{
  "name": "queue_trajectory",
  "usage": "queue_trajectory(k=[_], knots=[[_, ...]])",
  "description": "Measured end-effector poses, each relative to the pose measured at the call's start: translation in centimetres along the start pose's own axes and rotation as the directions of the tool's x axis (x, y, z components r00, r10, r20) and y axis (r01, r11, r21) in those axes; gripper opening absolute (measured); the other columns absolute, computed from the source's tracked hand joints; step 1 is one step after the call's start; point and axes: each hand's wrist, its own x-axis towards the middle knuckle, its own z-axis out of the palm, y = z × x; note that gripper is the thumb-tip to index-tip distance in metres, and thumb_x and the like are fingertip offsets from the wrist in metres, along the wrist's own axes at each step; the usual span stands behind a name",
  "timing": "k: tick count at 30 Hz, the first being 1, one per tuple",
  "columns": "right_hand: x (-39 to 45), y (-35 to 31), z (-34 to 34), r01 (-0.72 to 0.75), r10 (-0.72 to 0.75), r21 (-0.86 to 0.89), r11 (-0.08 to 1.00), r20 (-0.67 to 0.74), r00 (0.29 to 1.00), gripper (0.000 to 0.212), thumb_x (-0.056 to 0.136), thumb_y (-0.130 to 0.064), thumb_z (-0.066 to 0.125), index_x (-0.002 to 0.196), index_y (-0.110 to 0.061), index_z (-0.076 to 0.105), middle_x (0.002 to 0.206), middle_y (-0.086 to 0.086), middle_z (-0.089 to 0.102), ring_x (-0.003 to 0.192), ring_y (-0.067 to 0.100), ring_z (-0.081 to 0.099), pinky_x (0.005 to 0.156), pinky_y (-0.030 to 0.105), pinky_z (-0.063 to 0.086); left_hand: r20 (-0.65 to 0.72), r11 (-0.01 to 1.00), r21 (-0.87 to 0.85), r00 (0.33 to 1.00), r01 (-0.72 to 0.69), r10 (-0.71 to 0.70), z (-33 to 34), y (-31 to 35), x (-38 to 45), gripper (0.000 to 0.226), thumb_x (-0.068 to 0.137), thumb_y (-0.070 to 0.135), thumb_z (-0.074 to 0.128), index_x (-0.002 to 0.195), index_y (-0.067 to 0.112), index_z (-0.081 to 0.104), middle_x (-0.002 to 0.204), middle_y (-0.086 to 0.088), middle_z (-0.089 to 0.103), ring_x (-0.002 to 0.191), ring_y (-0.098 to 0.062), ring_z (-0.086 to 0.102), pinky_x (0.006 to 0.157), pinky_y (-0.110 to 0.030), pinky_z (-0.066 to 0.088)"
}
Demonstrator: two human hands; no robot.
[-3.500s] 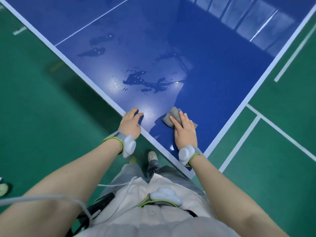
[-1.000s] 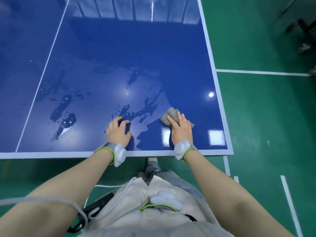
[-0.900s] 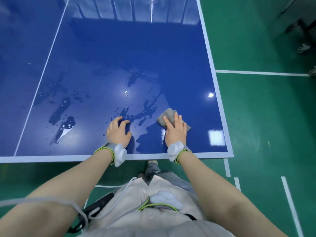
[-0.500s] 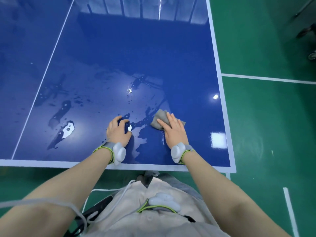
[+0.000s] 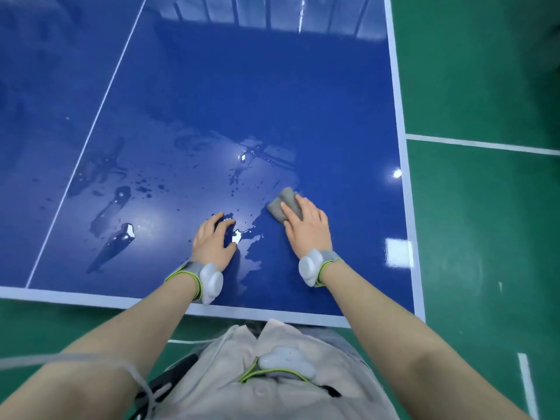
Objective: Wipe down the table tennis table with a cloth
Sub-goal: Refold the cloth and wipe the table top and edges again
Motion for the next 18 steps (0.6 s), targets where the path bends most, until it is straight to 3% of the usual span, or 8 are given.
queue_trajectory(k=[2,3,5,9,13,14,16,18], knots=[[1.3,1.0,-0.3,-0.138,0.139,-0.049,0.989,0.014,0.990,0.044,0.100,-0.024,0.037,0.143,-0.018,0.041,0.155,0.017,0.022,0.143,0.032,0.022,0.114,0.044,0.020,0.024,1.000,0.012,1.000,-0.006,0.006,-0.1,-0.3,0.0,0.050,0.089,0.015,0.054,0.137,0.018,0.041,0.152,-0.001,0.022,0.139,-0.023,0.017,0.108,-0.029,0.014],[1.9,1.2,-0.5,-0.172,0.177,-0.090,0.981,0.051,0.983,0.048,0.103,-0.025,0.032,0.150,-0.018,0.026,0.159,0.014,0.004,0.147,0.028,0.005,0.117,0.041,0.007,0.031,1.000,0.016,1.000,-0.006,0.006,-0.1,-0.3,-0.1,0.050,0.089,0.015,0.054,0.137,0.018,0.040,0.152,-0.001,0.021,0.139,-0.023,0.017,0.108,-0.029,0.014],[2.6,1.1,-0.5,-0.161,0.170,-0.115,0.980,0.070,0.983,0.052,0.104,-0.025,0.025,0.152,-0.013,0.010,0.158,0.012,-0.011,0.147,0.024,-0.009,0.118,0.038,-0.002,0.032,1.000,0.025,0.999,0.000,-0.001,-0.1,-0.2,-0.2,0.050,0.090,0.016,0.054,0.138,0.019,0.040,0.152,0.000,0.020,0.139,-0.023,0.017,0.108,-0.029,0.013],[2.5,-1.6,0.2,-0.159,0.164,-0.044,0.986,0.136,0.977,0.054,0.103,-0.027,0.025,0.152,-0.013,0.008,0.159,0.011,-0.010,0.147,0.024,-0.009,0.117,0.039,-0.004,0.005,0.999,0.034,1.000,0.019,-0.019,0.1,-0.2,-0.2,0.049,0.088,0.014,0.054,0.135,0.019,0.042,0.151,0.001,0.023,0.138,-0.022,0.019,0.108,-0.031,0.015],[2.0,-3.2,0.7,0.053,-0.041,-0.059,0.997,0.196,0.980,0.053,0.092,-0.031,0.029,0.133,-0.010,0.054,0.144,0.017,0.043,0.133,0.030,0.043,0.105,0.046,0.038,-0.046,0.999,0.044,0.999,0.006,-0.004,0.1,-0.2,0.1,0.045,0.085,0.012,0.056,0.129,0.019,0.049,0.145,-0.001,0.033,0.133,-0.023,0.026,0.106,-0.032,0.019],[2.2,-2.7,0.7,0.110,-0.091,-0.075,0.991,0.220,0.971,0.053,0.092,-0.032,0.027,0.132,-0.011,0.055,0.144,0.017,0.043,0.132,0.030,0.043,0.105,0.045,0.038,-0.048,0.999,0.043,0.999,0.000,0.002,0.0,-0.3,0.3,0.043,0.085,0.012,0.056,0.127,0.018,0.051,0.143,-0.001,0.035,0.132,-0.023,0.028,0.105,-0.032,0.019],[2.9,-1.5,0.2,0.216,-0.184,-0.098,0.971,0.263,0.947,0.049,0.100,-0.028,0.025,0.145,-0.013,0.037,0.155,0.014,0.022,0.144,0.028,0.021,0.116,0.043,0.018,-0.044,0.999,0.035,0.999,-0.021,0.022,-0.5,-0.7,0.7,0.042,0.085,0.010,0.056,0.126,0.018,0.052,0.139,-0.002,0.038,0.129,-0.024,0.030,0.103,-0.030,0.020],[4.0,-0.1,-0.3,0.140,-0.116,-0.102,0.985,0.212,0.970,0.048,0.104,-0.025,0.024,0.151,-0.016,0.018,0.160,0.008,0.002,0.147,0.023,0.000,0.119,0.038,0.000,-0.036,0.999,0.032,0.999,-0.037,0.038,-0.8,-0.9,1.1,0.042,0.086,0.010,0.055,0.127,0.017,0.052,0.136,-0.003,0.040,0.127,-0.024,0.032,0.103,-0.028,0.020]])
